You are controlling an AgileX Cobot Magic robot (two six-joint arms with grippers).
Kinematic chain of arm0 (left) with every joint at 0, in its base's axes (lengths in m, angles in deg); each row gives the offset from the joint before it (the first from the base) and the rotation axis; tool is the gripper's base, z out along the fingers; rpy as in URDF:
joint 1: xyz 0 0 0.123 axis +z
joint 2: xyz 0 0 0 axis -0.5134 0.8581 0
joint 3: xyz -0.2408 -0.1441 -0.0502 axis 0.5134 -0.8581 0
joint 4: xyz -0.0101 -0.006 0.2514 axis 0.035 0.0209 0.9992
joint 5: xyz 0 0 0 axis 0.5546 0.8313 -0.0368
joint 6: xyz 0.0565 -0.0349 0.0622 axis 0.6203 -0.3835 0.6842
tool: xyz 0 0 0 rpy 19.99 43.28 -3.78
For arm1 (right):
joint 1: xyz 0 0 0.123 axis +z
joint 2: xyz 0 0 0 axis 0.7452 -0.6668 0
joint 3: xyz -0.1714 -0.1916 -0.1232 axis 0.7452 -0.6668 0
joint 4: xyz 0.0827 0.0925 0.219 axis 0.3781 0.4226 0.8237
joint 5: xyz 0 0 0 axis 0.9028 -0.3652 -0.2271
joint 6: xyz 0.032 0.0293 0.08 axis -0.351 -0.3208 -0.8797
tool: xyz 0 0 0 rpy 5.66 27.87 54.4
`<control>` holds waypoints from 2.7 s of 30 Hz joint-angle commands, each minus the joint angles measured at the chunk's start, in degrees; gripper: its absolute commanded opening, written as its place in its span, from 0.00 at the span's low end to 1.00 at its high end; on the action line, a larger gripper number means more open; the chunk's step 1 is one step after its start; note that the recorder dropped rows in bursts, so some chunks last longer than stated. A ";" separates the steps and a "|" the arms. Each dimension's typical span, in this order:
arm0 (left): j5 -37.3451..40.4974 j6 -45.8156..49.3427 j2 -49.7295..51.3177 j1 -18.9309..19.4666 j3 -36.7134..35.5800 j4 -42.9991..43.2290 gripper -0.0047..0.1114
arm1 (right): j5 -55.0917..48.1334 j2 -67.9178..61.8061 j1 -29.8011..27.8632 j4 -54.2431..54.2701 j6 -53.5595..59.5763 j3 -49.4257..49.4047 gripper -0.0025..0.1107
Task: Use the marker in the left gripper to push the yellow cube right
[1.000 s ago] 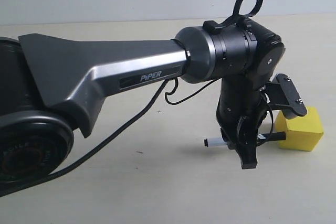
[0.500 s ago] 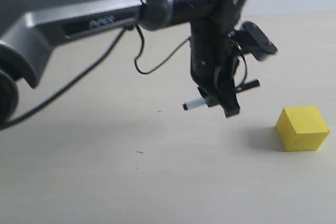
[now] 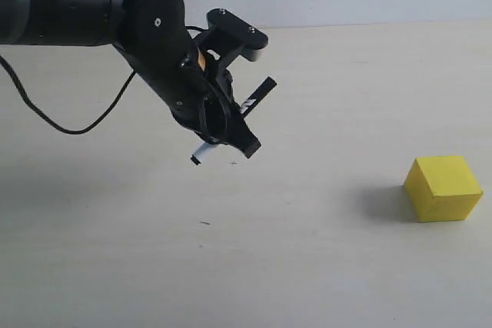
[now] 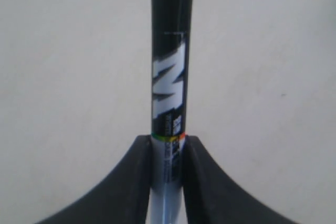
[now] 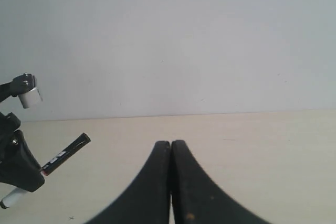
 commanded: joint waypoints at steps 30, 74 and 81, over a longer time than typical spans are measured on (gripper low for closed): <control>-0.47 -27.46 5.04 4.68 -3.43 -7.29 0.04 | 0.28 0.33 0.07 -0.28 0.15 -0.25 0.02; -5.05 -30.82 10.82 4.82 -2.78 -22.86 0.04 | 0.28 0.33 0.07 -0.28 0.15 -0.25 0.02; -4.93 -30.82 10.82 4.82 -2.78 -22.86 0.25 | 0.28 0.33 0.07 -0.28 0.15 -0.25 0.02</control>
